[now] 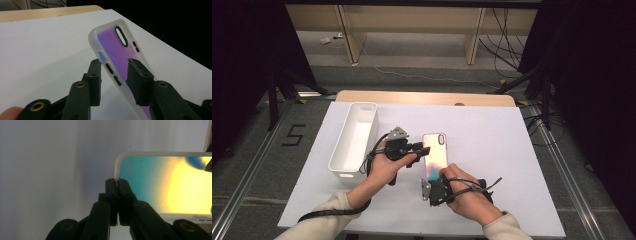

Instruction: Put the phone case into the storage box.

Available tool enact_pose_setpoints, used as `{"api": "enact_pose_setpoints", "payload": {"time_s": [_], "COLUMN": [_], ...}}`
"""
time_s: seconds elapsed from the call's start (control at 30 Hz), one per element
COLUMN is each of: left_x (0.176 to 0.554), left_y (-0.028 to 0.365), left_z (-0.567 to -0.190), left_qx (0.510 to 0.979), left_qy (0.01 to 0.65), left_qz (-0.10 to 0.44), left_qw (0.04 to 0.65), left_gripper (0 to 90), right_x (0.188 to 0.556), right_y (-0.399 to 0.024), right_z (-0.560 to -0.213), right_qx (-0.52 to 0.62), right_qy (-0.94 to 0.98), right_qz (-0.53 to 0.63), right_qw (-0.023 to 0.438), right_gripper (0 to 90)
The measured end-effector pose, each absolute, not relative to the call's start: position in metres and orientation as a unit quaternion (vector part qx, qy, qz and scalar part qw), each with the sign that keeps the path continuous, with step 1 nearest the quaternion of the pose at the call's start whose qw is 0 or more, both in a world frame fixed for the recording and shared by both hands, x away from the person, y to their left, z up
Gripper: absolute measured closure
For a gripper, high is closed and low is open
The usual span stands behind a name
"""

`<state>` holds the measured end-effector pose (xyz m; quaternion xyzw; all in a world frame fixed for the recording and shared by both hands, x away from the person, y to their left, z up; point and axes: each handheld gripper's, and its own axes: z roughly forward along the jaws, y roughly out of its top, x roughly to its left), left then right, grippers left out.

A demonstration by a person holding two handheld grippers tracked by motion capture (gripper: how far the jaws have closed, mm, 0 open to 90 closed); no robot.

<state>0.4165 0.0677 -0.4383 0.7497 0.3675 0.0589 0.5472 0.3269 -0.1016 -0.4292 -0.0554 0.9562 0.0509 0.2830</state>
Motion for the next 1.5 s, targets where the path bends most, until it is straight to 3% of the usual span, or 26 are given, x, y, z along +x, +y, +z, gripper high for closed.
{"api": "enact_pose_setpoints", "payload": {"time_s": [1.13,1.5], "left_x": [0.404,0.402], "left_y": [0.066,0.066], "left_z": [-0.427,-0.423], "left_qx": [0.725,0.727], "left_qy": [0.377,0.365], "left_qz": [0.015,0.016], "left_qw": [0.576,0.582], "left_gripper": [81.7,82.9], "right_x": [0.328,0.331], "right_y": [-0.099,-0.101], "right_z": [-0.436,-0.436], "right_qx": [-0.048,-0.039], "right_qy": [0.958,0.958], "right_qz": [0.052,0.064], "right_qw": [0.277,0.278], "right_gripper": [88.5,86.8]}}
